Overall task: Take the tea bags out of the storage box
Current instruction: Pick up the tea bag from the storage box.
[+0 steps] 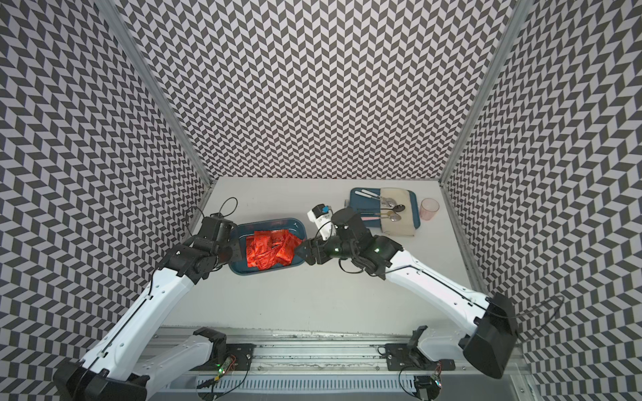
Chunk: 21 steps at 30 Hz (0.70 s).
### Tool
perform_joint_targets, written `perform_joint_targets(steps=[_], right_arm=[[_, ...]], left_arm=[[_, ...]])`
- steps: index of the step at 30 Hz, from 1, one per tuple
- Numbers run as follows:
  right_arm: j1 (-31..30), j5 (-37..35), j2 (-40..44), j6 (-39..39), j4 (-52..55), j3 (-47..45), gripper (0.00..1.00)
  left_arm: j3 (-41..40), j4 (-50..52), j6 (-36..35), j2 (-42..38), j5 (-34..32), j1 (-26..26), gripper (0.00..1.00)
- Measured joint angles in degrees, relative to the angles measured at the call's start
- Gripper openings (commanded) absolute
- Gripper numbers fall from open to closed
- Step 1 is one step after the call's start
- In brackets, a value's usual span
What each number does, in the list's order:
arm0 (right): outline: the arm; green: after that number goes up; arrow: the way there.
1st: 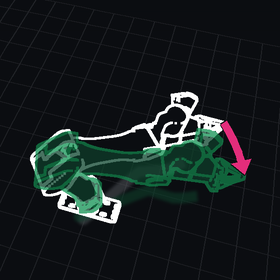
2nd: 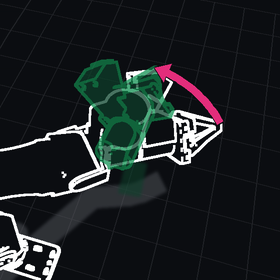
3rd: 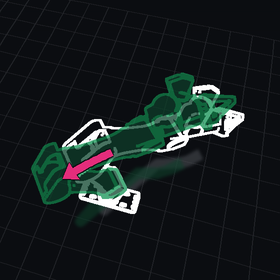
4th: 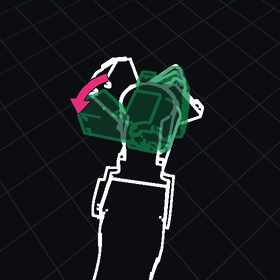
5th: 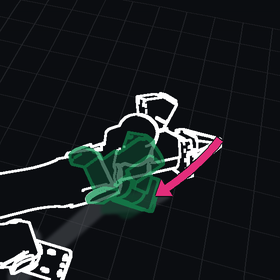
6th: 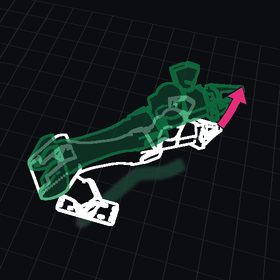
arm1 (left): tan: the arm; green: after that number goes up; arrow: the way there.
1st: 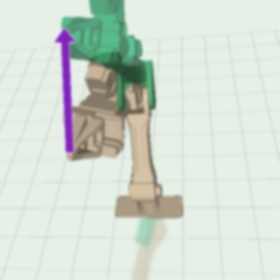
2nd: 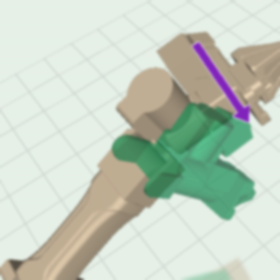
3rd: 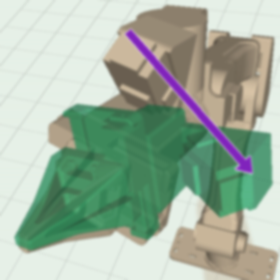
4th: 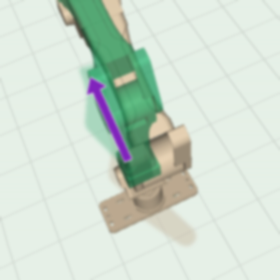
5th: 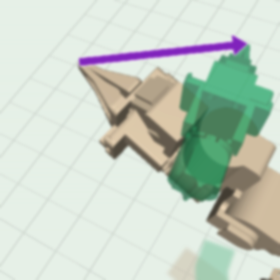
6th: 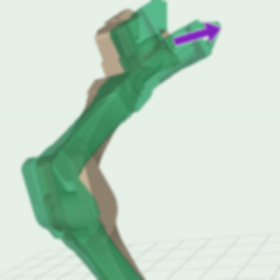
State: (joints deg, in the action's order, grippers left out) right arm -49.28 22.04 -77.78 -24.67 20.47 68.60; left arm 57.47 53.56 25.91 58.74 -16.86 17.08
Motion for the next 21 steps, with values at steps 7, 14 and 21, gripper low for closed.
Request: perform_joint_targets(steps=[7,14,21], right_arm=[[-2.25,2.25,-11.61,-0.37,-4.83,6.34,0.6],[-1.14,3.19,-23.17,1.81,-5.35,12.87,0.55],[4.81,9.7,-28.26,0.46,-8.46,16.13,0.51]], left_arm=[[0.0,-0.17,-0.63,0.35,0.55,0.0,0.0],[0.0,-0.7,-0.85,0.52,1.31,0.0,0.0],[0.0,-0.92,-1.07,1.27,3.39,0.02,0.0]])
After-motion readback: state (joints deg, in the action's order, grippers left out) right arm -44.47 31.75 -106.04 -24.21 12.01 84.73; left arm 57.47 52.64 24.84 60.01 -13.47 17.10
